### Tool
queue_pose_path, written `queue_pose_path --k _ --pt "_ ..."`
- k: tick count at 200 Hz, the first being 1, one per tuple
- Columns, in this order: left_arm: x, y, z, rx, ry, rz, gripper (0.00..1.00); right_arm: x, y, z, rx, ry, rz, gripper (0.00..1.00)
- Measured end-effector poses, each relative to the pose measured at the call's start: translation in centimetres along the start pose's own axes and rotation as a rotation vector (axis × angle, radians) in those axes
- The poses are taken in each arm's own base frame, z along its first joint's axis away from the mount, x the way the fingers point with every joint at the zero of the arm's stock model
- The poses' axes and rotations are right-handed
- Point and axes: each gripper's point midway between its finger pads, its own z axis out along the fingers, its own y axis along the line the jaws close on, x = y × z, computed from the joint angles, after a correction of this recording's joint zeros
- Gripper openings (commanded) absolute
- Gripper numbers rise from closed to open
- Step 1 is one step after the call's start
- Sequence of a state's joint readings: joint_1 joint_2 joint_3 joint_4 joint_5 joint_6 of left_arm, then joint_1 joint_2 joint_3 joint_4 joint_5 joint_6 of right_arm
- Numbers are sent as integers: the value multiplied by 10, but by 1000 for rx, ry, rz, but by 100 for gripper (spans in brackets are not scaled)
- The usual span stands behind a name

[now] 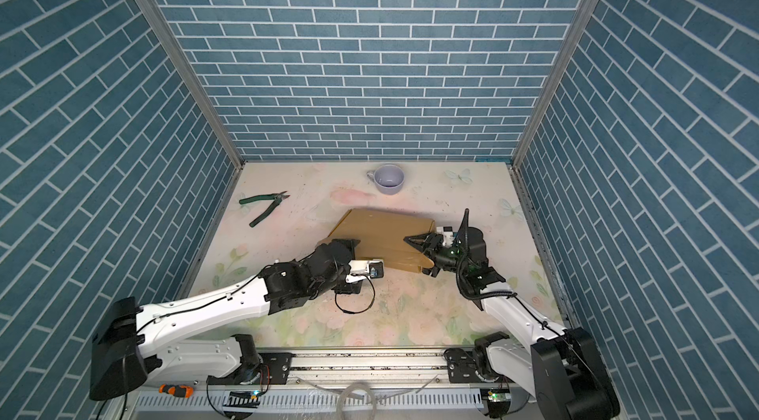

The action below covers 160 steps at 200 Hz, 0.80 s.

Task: Assemble paper box
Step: Turn over the paper box at the center of the table.

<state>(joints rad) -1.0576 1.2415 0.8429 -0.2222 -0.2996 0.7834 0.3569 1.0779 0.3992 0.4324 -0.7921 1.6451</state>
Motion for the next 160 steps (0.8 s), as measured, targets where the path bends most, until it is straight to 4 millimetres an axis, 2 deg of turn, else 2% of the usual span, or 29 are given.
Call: queue_pose_path --k 21,56,81,110,137,160 --pt "-3 9 6 -50 5 62 87 4 4 -2 -12 14 -1 51" --pt "-11 21 8 -112 -11 134 73 9 8 -4 -23 30 13 52" --pt "-13 23 9 -124 -16 175 63 9 11 -6 -30 26 27 56" --pt "-15 24 9 -132 -21 200 57 10 11 -7 -31 32 39 67" --pt "-14 23 9 -128 -15 203 56 12 11 -7 -29 37 49 74" --pt "-12 20 10 -115 -10 198 55 12 14 -10 -37 31 43 77"
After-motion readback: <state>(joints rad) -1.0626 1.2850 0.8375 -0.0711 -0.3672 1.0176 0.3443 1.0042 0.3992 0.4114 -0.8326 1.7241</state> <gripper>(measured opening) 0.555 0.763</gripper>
